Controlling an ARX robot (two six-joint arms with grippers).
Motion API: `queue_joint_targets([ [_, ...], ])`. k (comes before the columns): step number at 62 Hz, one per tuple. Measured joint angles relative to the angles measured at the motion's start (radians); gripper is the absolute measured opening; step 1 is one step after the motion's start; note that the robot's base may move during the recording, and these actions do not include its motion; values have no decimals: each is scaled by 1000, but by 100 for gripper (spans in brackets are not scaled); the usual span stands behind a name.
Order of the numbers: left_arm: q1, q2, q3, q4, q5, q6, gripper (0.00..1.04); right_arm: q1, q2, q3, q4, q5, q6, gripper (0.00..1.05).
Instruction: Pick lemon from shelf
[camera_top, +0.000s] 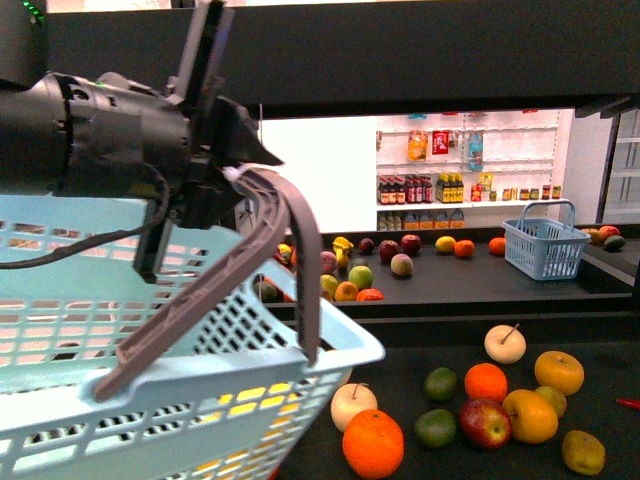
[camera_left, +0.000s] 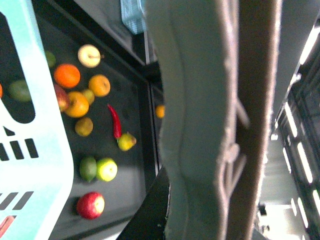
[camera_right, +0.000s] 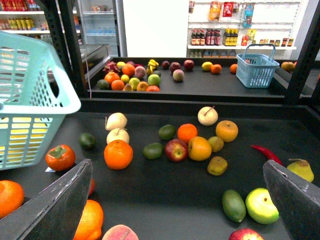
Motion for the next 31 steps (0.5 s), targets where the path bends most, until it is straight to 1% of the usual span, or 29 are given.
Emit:
queue_joint_targets([
  [15, 198, 34, 0, 206, -240, -211, 7, 0, 0, 0, 0, 0, 0, 102],
  [21, 270, 54, -1, 295, -314, -294, 7, 0, 0, 0, 0, 0, 0, 102],
  [25, 328, 74, -9, 375, -347, -336, 7, 0, 0, 0, 0, 0, 0, 102],
  [31, 394, 90, -35, 481, -345, -356, 7, 0, 0, 0, 0, 0, 0, 102],
])
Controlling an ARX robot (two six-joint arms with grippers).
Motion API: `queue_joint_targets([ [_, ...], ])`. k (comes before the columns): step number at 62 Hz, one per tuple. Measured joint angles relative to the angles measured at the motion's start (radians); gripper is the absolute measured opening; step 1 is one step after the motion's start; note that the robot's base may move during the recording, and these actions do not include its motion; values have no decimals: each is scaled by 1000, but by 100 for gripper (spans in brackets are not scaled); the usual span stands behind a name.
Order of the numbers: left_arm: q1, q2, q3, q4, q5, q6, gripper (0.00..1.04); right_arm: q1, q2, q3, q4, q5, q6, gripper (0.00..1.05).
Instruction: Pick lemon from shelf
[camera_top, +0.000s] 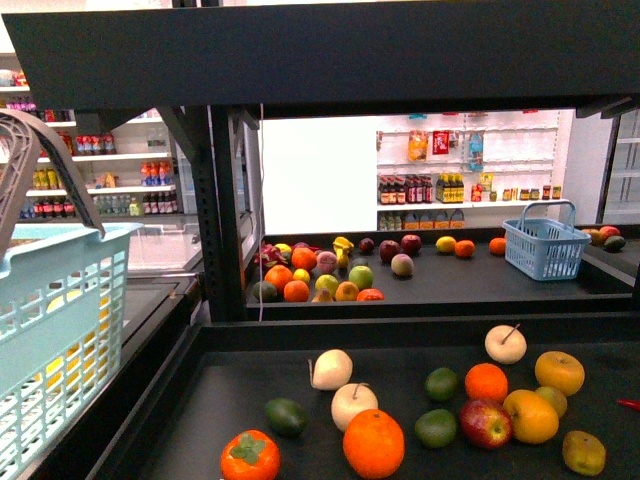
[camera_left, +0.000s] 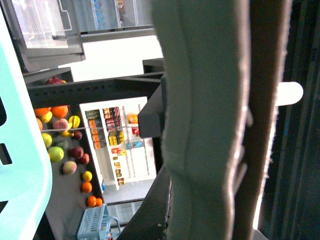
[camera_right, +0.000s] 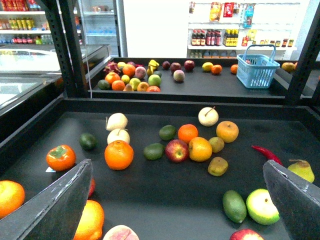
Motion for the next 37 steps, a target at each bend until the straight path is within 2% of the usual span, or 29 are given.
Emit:
queue_joint_targets([
  [29, 152, 77, -138, 352, 99, -85, 7, 0, 0, 0, 0, 0, 0, 102],
  [37, 183, 129, -151, 474, 164, -101, 7, 0, 0, 0, 0, 0, 0, 102],
])
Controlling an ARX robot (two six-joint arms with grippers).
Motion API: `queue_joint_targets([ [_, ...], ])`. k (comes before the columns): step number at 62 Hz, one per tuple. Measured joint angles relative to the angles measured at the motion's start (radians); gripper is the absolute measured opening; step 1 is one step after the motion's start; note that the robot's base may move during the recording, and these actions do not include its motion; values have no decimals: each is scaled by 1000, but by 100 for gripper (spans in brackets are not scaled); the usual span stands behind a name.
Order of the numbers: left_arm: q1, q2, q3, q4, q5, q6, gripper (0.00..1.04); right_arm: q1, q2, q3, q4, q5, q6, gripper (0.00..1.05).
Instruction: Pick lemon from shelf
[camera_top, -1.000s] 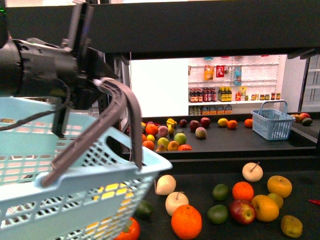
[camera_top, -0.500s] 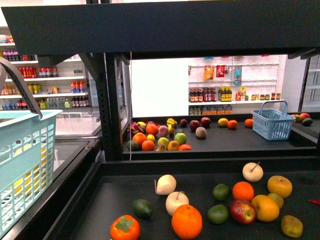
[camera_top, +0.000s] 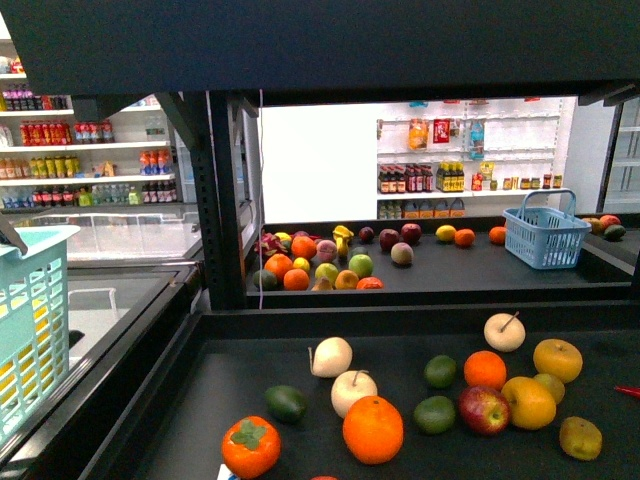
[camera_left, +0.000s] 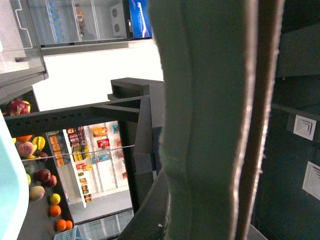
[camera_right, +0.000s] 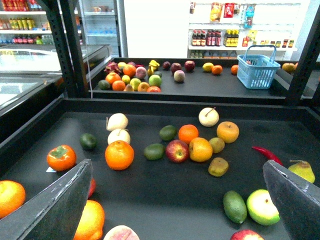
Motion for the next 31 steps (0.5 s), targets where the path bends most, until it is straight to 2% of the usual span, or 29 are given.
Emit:
queue_joint_targets([
  [31, 2, 93, -12, 19, 61, -50, 7, 0, 0, 0, 0, 0, 0, 102],
])
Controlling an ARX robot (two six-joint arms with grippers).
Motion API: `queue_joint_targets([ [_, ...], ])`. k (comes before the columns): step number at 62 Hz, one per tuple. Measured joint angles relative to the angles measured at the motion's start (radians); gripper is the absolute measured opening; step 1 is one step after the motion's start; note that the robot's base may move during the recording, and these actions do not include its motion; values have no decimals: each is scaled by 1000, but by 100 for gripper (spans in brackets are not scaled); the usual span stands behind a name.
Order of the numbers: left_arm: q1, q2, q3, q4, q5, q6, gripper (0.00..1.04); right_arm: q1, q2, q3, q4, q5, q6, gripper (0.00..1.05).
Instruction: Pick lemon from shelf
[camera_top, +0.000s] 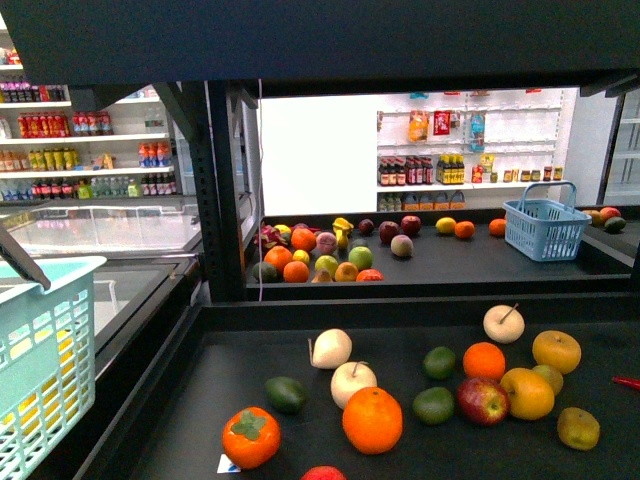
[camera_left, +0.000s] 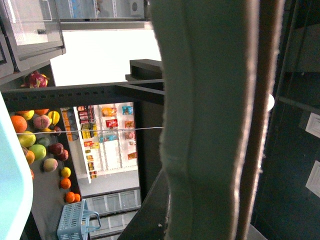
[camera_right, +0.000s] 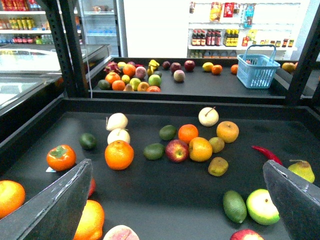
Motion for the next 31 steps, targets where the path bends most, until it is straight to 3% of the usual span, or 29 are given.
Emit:
queue_joint_targets([
  [22, 6, 3, 0, 0, 16, 0, 7, 0, 0, 0, 0, 0, 0, 102],
  [31, 6, 3, 0, 6, 21, 0, 32, 0, 0, 0, 0, 0, 0, 102],
])
